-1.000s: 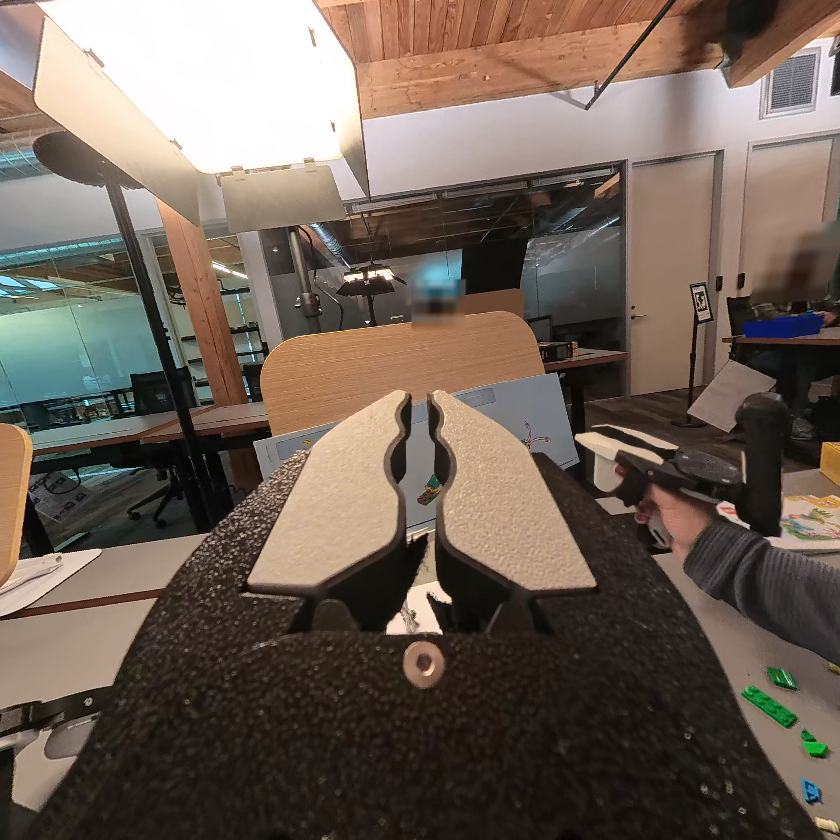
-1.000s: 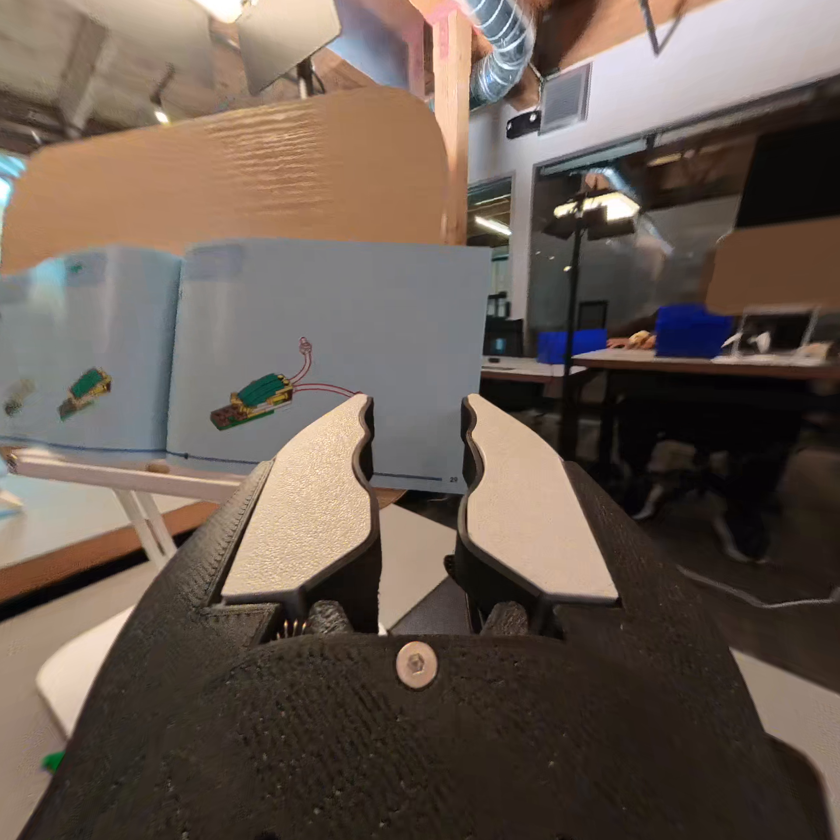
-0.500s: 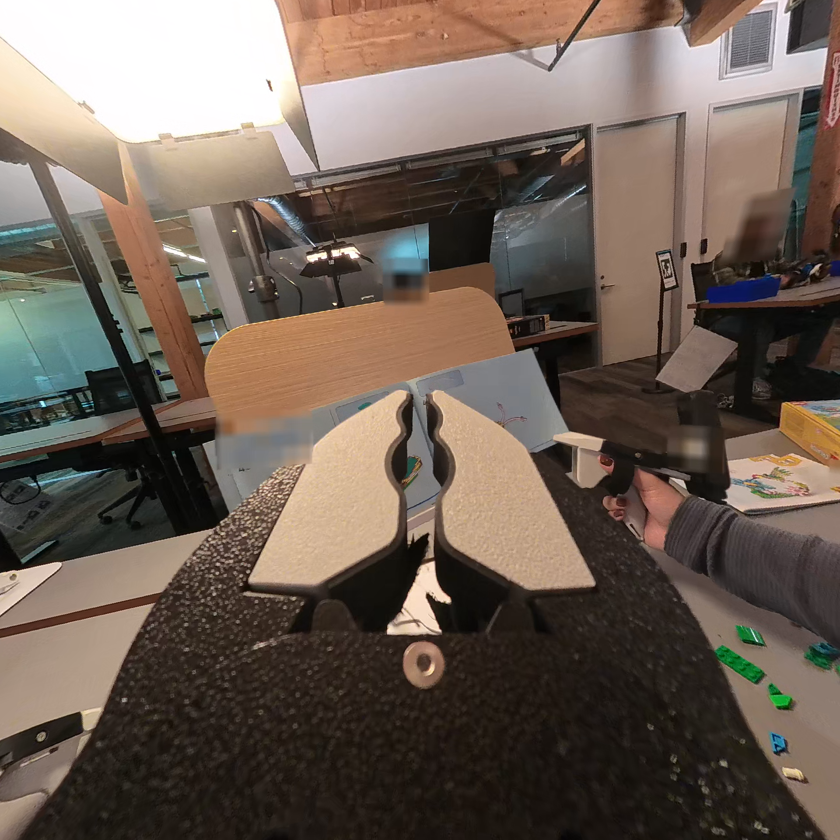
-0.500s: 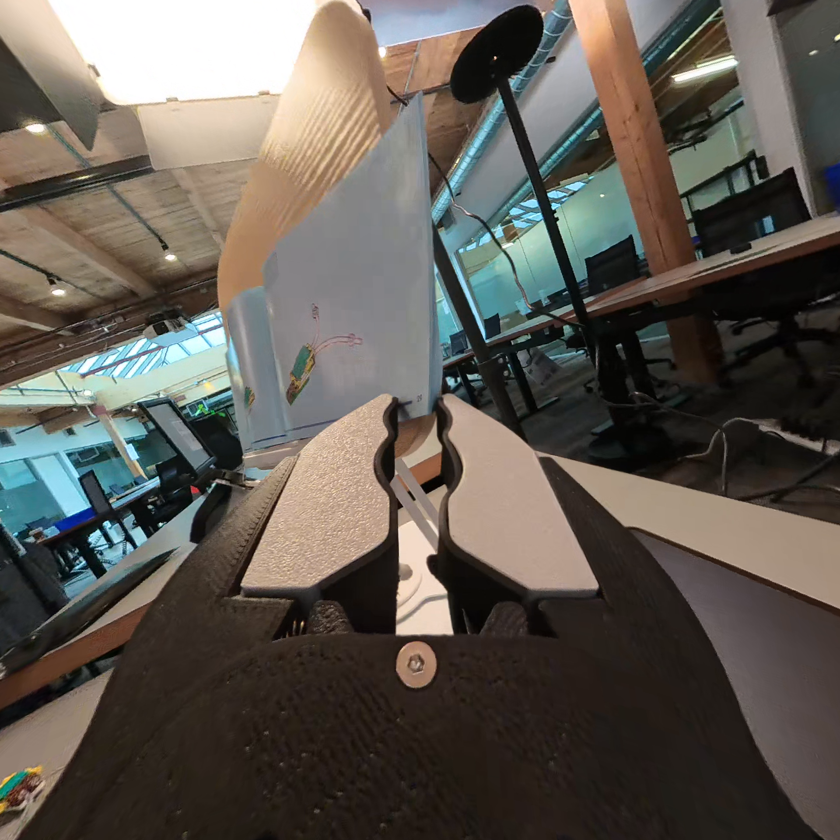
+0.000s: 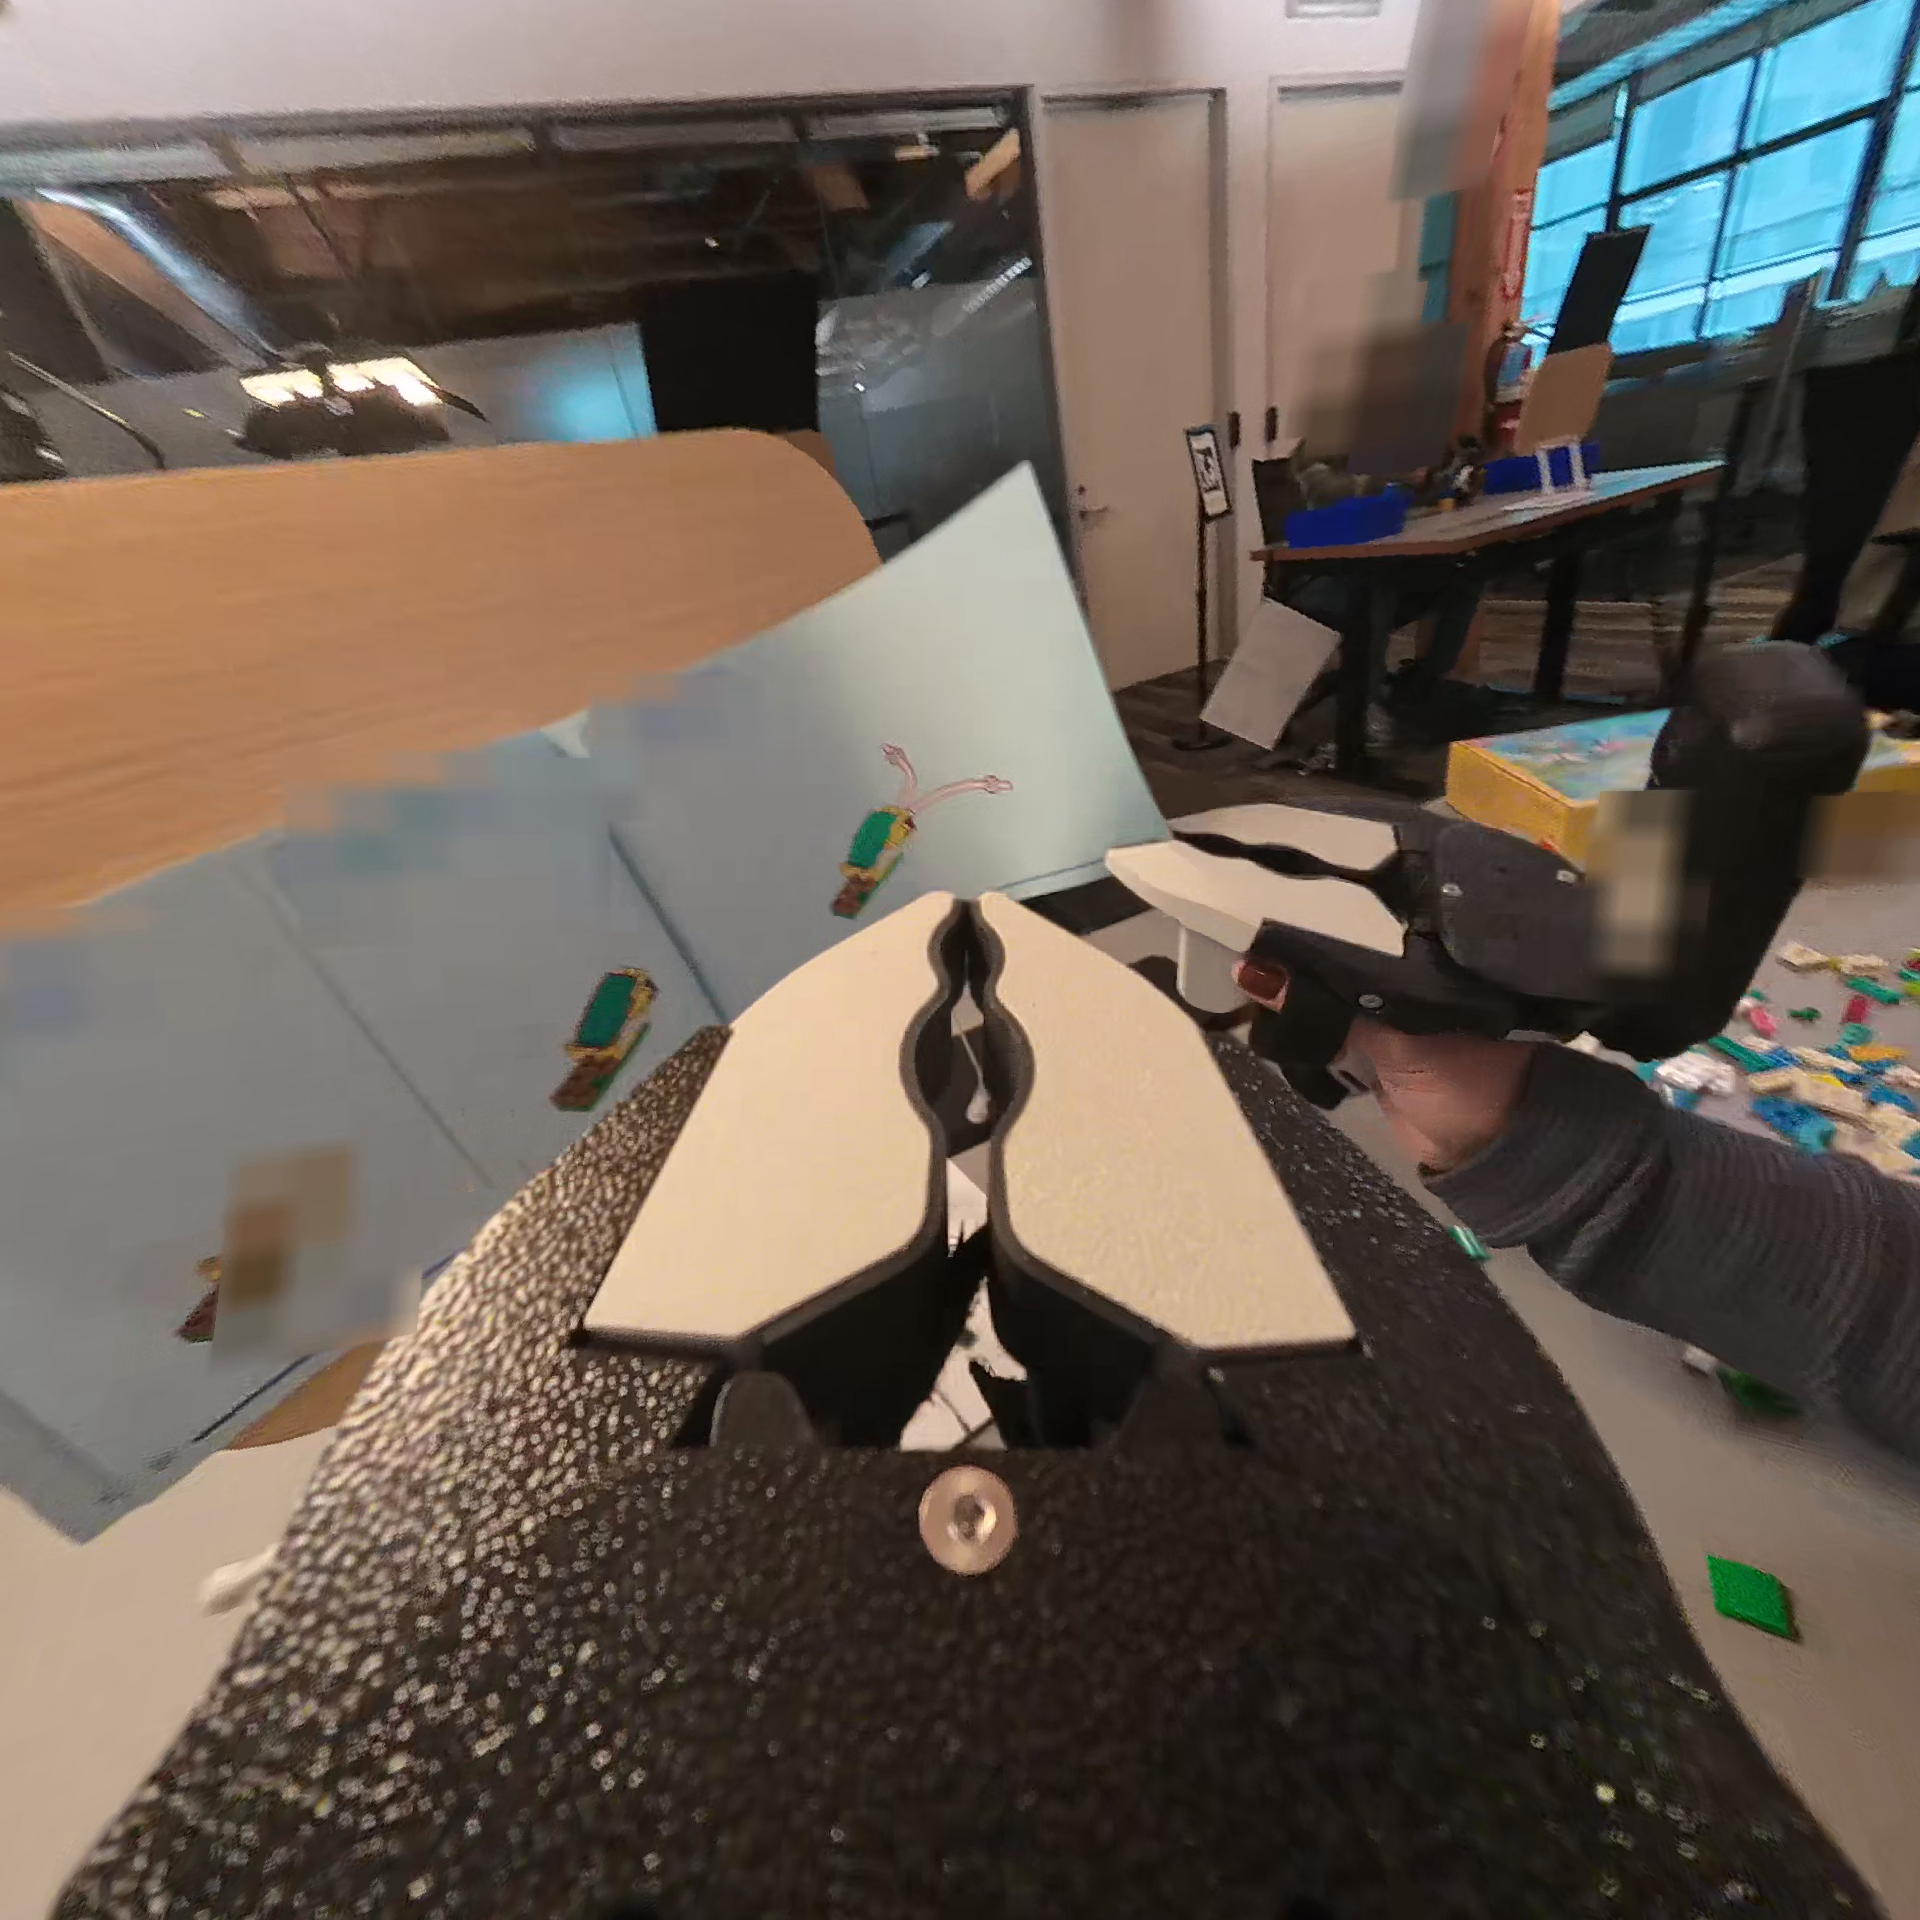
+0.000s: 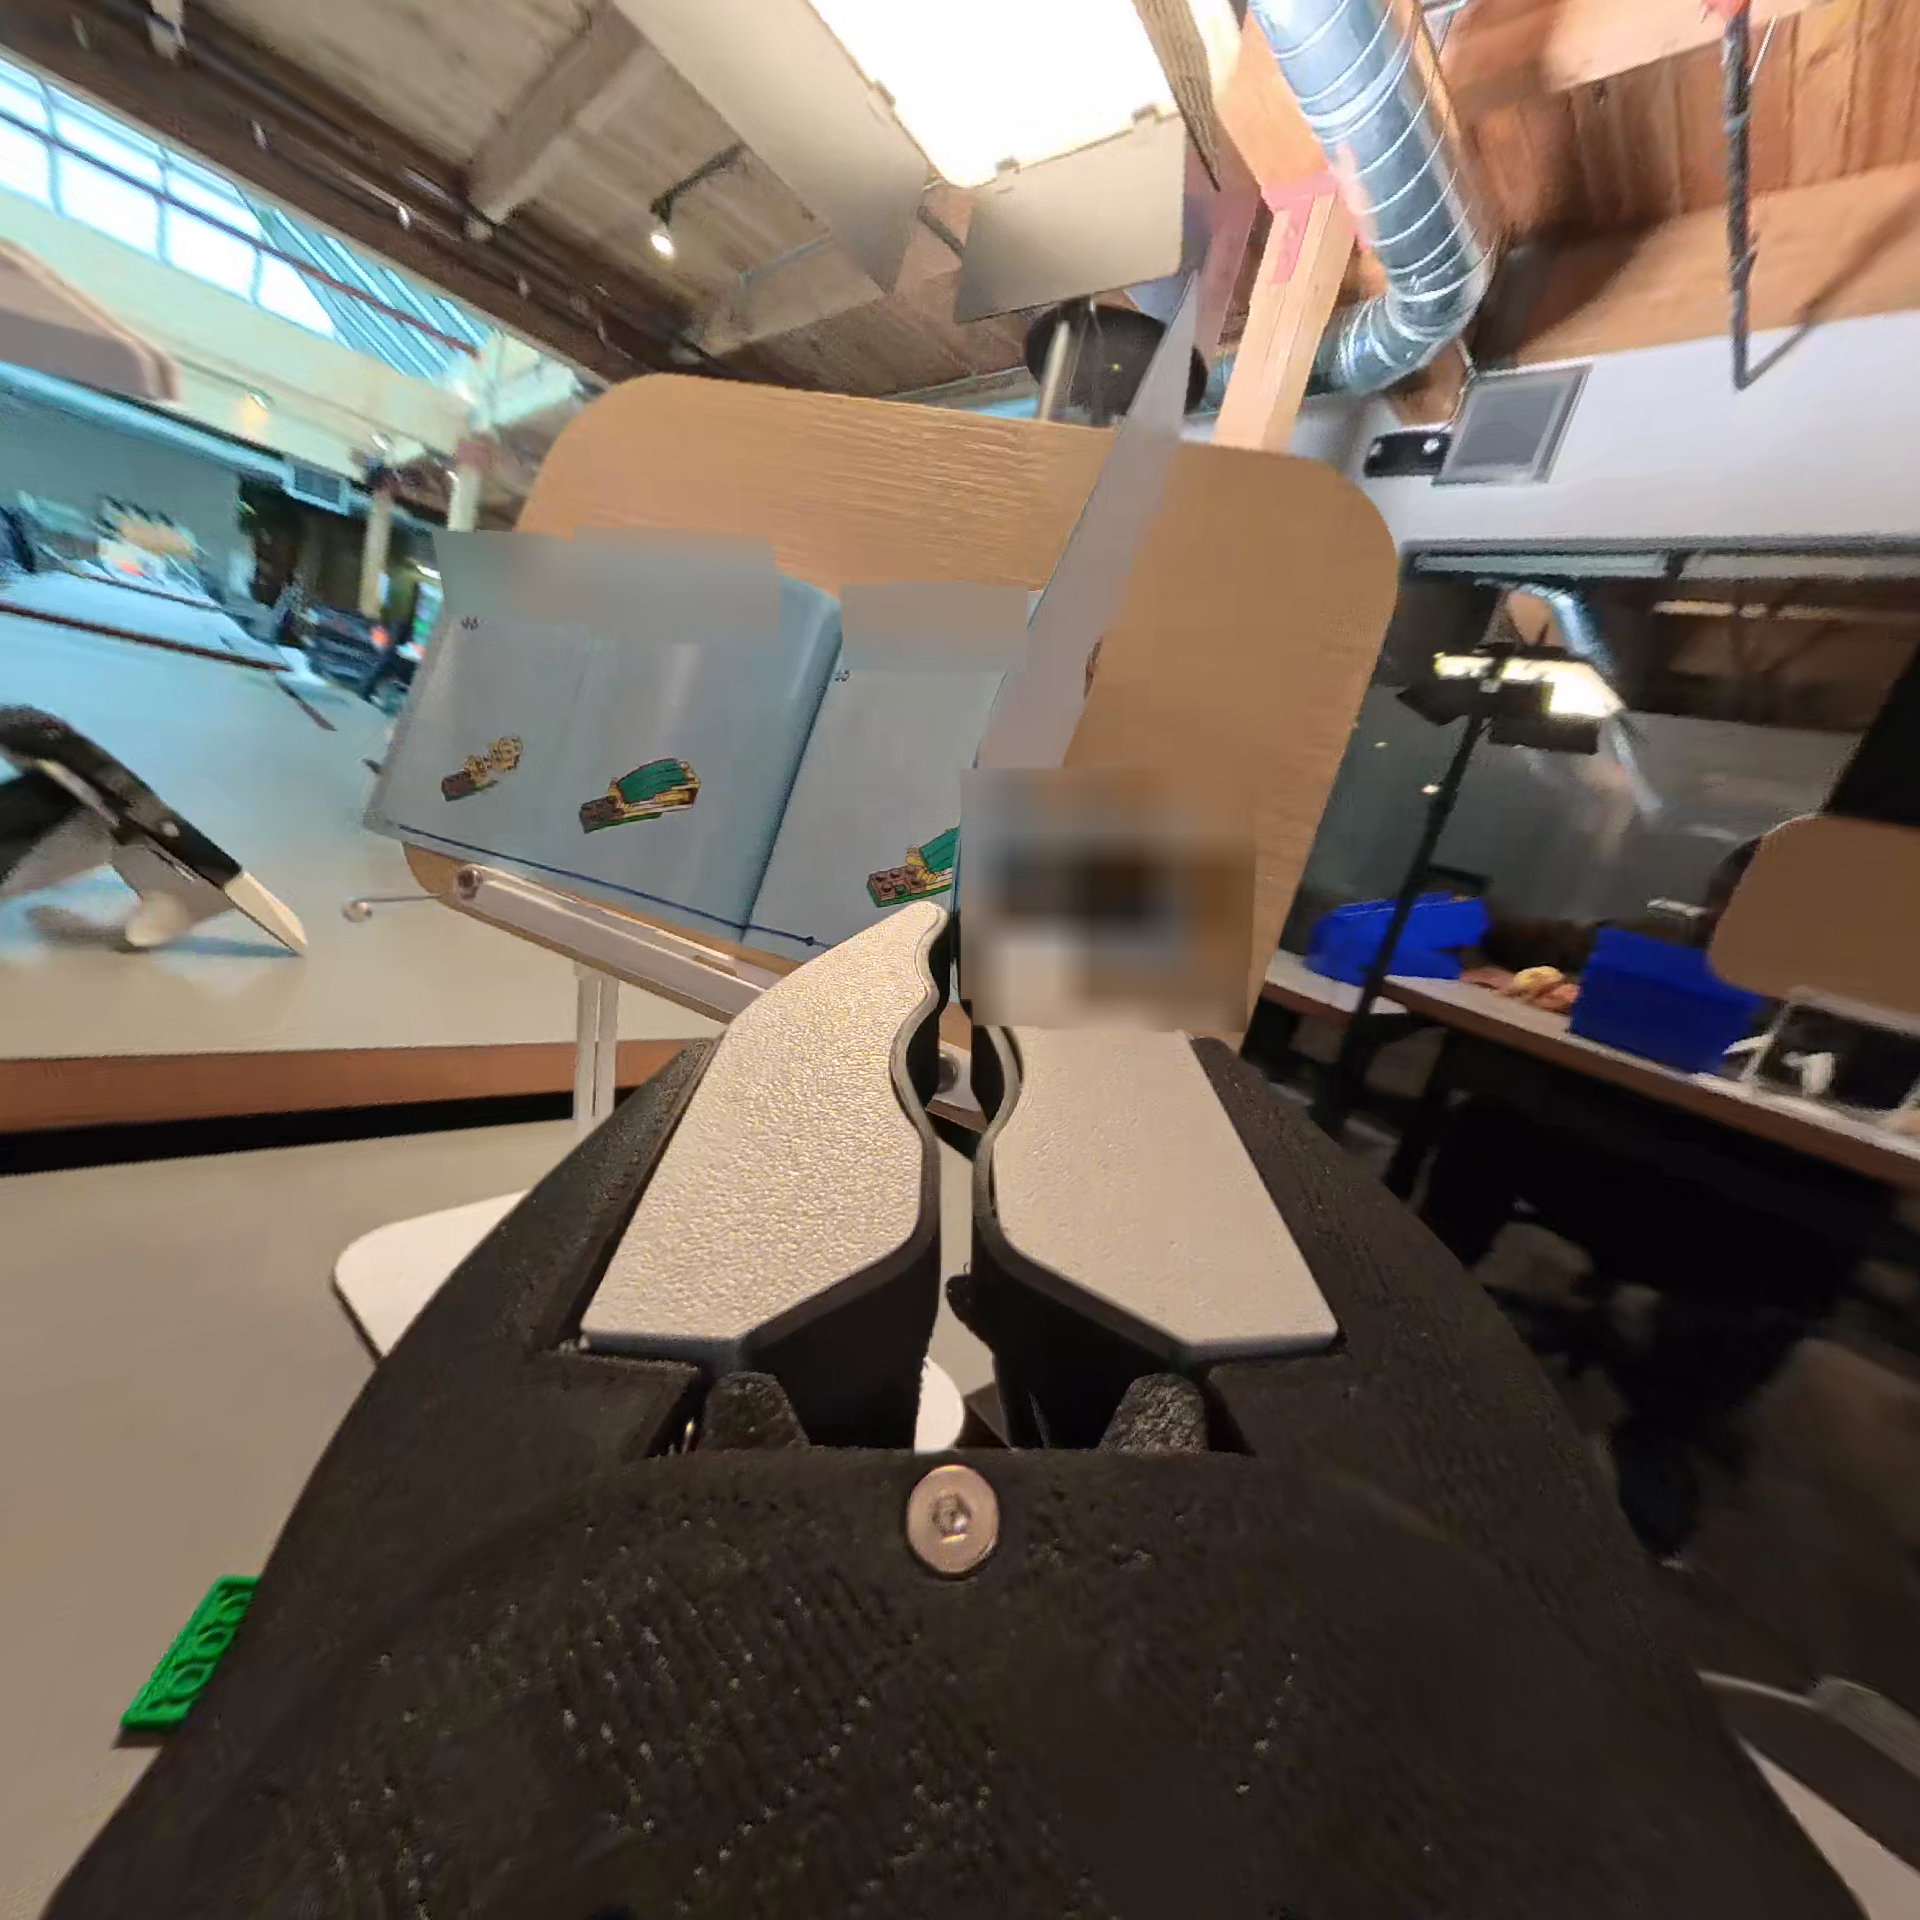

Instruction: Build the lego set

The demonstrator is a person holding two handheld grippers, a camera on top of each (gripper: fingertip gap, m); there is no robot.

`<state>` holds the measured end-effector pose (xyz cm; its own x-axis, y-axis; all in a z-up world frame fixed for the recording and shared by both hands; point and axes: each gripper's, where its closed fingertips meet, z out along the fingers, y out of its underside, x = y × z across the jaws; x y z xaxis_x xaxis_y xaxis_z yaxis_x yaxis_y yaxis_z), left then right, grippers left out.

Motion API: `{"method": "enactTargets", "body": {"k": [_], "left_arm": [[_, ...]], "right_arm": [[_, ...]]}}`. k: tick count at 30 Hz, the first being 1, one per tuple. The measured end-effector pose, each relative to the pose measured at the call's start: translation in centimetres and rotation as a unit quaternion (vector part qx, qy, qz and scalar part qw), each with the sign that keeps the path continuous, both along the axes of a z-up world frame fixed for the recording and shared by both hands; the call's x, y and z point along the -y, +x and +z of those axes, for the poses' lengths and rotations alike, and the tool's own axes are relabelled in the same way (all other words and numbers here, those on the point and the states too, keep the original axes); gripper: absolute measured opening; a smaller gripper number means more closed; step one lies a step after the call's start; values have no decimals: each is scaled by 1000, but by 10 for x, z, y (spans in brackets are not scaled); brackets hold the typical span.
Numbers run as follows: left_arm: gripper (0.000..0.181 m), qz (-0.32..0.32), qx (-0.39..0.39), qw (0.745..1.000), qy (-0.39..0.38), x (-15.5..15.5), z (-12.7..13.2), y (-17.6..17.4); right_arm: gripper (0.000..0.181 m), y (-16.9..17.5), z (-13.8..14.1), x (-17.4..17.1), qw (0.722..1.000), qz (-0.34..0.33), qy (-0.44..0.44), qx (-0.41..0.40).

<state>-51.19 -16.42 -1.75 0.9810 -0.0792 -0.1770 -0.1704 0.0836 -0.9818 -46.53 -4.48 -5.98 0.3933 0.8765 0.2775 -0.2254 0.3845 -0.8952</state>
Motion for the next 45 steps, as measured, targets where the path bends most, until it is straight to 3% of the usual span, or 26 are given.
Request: {"method": "enactTargets", "body": {"k": [1, 5, 14, 23, 33, 45], "left_arm": [[0, -11, 3, 1000, -12, -5, -5, 4], [0, -22, -2, 999, -24, -16, -15, 12], [7, -20, -17, 999, -28, -31, -26, 16], [13, -61, -24, 997, -32, -43, -41, 25], [17, -100, 50, 993, -39, -45, -43, 27], [1, -138, 83, 984, -72, -45, -51, 33]], "right_arm": [[0, -1, 0, 8, 1000, -16, 20, 10], [0, -5, 0, 31, 995, -53, 84, 28], [0, -17, -1, 54, 995, 16, 93, 41], [0, -23, -12, 62, 989, 20, 132, 68], [0, -26, -17, 65, 984, 9, 156, 79], [1, -30, -23, 67, 980, 3, 174, 92]]}}
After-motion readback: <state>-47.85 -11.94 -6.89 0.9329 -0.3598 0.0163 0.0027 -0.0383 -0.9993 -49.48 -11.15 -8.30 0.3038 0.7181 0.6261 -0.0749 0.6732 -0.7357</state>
